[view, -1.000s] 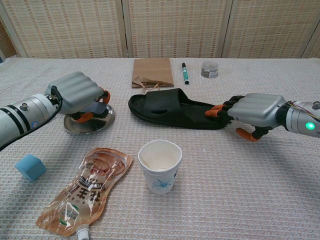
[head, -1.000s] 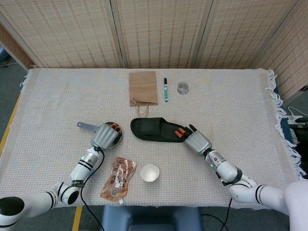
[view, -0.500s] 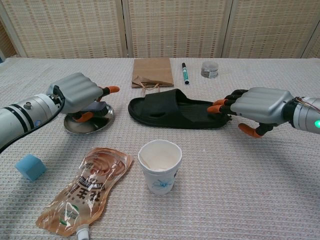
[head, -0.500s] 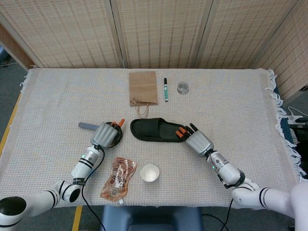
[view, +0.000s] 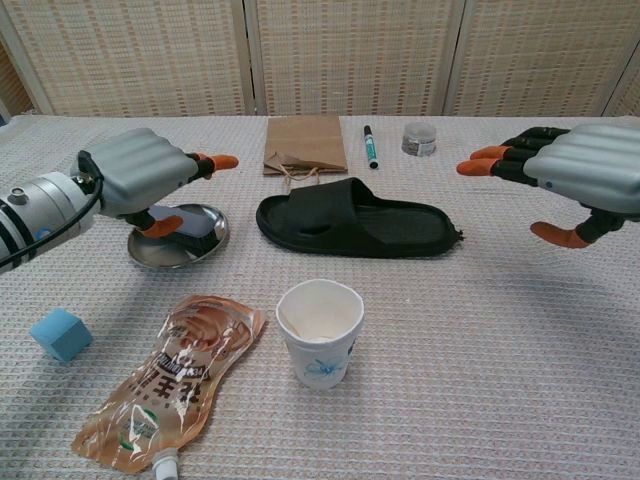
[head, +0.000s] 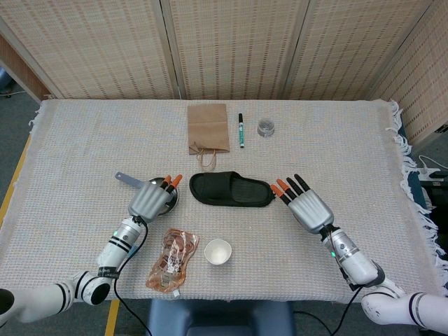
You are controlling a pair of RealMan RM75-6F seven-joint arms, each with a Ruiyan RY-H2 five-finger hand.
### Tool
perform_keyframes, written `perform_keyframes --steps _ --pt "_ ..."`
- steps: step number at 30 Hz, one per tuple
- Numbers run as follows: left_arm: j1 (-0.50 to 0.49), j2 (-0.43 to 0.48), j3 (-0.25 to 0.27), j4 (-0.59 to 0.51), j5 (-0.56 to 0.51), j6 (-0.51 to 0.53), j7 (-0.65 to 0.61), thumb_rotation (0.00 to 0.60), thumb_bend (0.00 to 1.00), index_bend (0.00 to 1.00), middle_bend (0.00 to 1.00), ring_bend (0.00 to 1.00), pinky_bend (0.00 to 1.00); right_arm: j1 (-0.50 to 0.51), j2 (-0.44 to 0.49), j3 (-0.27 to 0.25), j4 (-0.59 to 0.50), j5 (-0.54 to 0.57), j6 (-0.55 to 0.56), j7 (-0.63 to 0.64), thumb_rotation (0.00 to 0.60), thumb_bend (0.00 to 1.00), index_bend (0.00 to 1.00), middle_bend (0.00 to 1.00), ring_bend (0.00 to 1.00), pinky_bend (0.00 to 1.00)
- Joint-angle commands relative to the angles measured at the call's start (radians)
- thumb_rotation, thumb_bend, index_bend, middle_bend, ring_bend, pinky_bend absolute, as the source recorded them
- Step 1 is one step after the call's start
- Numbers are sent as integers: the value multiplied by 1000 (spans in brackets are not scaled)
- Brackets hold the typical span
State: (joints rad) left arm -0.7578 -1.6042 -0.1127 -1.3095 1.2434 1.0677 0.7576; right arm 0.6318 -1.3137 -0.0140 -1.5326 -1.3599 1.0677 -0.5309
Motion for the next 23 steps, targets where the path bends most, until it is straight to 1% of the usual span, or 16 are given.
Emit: perform_keyframes --steps 1,3,4,5,6,7,8,9,10,11,13,14,16,17,19,23 --pt "100 135 16 -186 51 165 -22 600 413 0 145 806 1000 -116 94 -38 -86 -89 174 53 600 407 0 0 0 0" --pt "174 202 44 -273 94 261 -104 600 413 0 102 686 985 -179 122 -65 -102 -122 257 73 600 406 0 0 0 0" --pt "212 230 60 -307 115 305 -157 600 413 0 74 573 943 -209 129 -76 -103 -133 295 83 600 405 0 0 0 0" --pt "265 266 89 -342 150 363 -239 600 413 0 51 448 860 -253 133 -87 -99 -139 348 99 600 404 0 0 0 0" --pt "306 291 113 -355 179 411 -300 600 413 0 43 369 787 -286 133 -93 -92 -144 389 109 600 403 0 0 0 0" --pt "348 311 137 -357 208 460 -359 600 413 0 37 252 643 -320 131 -99 -81 -148 432 120 600 400 0 0 0 0" --pt "406 332 169 -346 238 525 -436 600 413 0 36 174 525 -364 124 -104 -60 -158 492 137 600 397 0 0 0 0" --pt "448 343 190 -330 252 570 -486 600 413 0 36 133 454 -395 116 -107 -38 -170 539 152 600 394 0 0 0 0" --pt "499 353 211 -302 260 619 -542 600 414 0 37 87 359 -435 100 -108 0 -188 600 174 600 392 0 0 0 0" --pt "533 359 223 -283 256 646 -577 600 413 0 38 49 276 -463 88 -107 33 -198 643 190 600 392 0 0 0 0" --pt "592 371 240 -251 239 678 -639 600 413 0 39 17 200 -518 65 -107 93 -202 704 241 600 384 0 0 0 0" --pt "609 375 241 -241 232 683 -665 600 413 0 40 13 183 -537 61 -106 108 -195 715 268 600 375 0 0 0 0" --pt "632 376 235 -216 213 680 -712 600 412 0 39 13 173 -567 58 -102 131 -169 719 313 600 368 0 0 0 0" --pt "638 384 235 -214 202 662 -709 600 412 0 31 13 172 -580 59 -97 139 -150 710 334 600 368 0 0 0 0" --pt "643 390 228 -221 217 667 -717 600 413 0 19 13 172 -586 74 -94 132 -139 688 339 600 368 0 0 0 0" --pt "663 384 213 -217 256 693 -700 600 416 0 23 13 173 -597 89 -73 122 -154 695 354 600 368 0 0 0 0"
